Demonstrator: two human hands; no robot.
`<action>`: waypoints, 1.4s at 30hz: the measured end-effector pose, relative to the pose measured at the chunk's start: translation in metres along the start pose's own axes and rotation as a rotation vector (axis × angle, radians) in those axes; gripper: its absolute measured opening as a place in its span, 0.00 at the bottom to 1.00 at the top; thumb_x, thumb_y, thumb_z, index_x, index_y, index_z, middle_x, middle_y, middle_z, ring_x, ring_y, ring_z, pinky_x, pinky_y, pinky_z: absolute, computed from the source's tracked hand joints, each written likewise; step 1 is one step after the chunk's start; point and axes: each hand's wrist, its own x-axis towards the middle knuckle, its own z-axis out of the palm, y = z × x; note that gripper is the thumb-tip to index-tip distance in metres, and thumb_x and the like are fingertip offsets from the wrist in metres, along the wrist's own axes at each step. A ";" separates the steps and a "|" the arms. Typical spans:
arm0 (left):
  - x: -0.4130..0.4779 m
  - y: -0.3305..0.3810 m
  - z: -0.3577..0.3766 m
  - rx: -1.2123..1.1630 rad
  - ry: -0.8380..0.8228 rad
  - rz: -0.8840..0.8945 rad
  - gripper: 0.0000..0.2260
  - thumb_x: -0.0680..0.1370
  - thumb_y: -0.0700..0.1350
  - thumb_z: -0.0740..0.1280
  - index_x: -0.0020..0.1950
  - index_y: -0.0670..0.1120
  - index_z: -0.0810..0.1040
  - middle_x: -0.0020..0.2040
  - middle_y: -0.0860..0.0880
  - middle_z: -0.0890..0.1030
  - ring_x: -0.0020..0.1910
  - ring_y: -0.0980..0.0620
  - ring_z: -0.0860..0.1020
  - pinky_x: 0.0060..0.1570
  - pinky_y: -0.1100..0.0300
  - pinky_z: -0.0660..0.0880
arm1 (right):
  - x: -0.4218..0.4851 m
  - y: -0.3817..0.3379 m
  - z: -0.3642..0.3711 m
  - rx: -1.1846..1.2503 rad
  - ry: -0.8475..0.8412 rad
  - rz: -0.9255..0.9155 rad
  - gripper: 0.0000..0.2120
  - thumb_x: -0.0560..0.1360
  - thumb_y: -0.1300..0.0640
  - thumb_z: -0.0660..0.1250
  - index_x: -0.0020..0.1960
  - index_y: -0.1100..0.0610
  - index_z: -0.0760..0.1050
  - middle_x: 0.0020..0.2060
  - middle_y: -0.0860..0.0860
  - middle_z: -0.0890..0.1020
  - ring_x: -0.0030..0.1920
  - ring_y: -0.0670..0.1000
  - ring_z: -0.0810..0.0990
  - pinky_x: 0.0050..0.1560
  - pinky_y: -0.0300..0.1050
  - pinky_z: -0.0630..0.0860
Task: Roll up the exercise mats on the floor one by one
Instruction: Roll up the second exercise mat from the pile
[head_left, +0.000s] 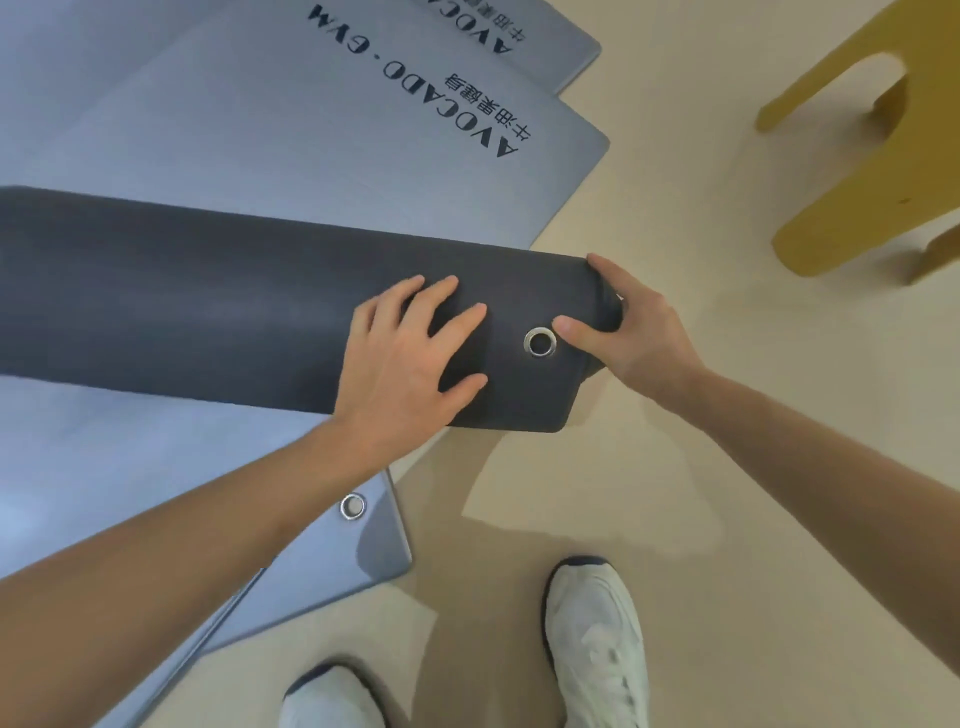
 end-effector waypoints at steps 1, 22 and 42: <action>-0.007 0.011 -0.012 -0.067 -0.013 -0.052 0.26 0.74 0.59 0.71 0.69 0.51 0.79 0.73 0.44 0.75 0.71 0.38 0.71 0.63 0.42 0.71 | -0.008 -0.012 -0.003 -0.004 -0.007 0.031 0.40 0.73 0.42 0.77 0.79 0.44 0.64 0.64 0.42 0.78 0.63 0.47 0.79 0.64 0.43 0.78; -0.077 0.030 -0.314 -0.387 -0.022 -0.763 0.45 0.65 0.70 0.74 0.76 0.48 0.70 0.72 0.50 0.71 0.66 0.43 0.72 0.52 0.47 0.79 | -0.168 -0.332 -0.040 0.399 -0.565 0.221 0.30 0.83 0.56 0.65 0.82 0.48 0.58 0.40 0.42 0.84 0.51 0.49 0.84 0.62 0.49 0.79; -0.065 -0.080 -0.431 -0.498 -0.001 -0.823 0.28 0.68 0.54 0.79 0.67 0.49 0.82 0.57 0.53 0.79 0.49 0.58 0.75 0.56 0.66 0.71 | -0.129 -0.391 -0.007 -0.033 -0.482 -0.211 0.41 0.76 0.68 0.70 0.81 0.46 0.58 0.66 0.39 0.73 0.67 0.42 0.72 0.74 0.44 0.68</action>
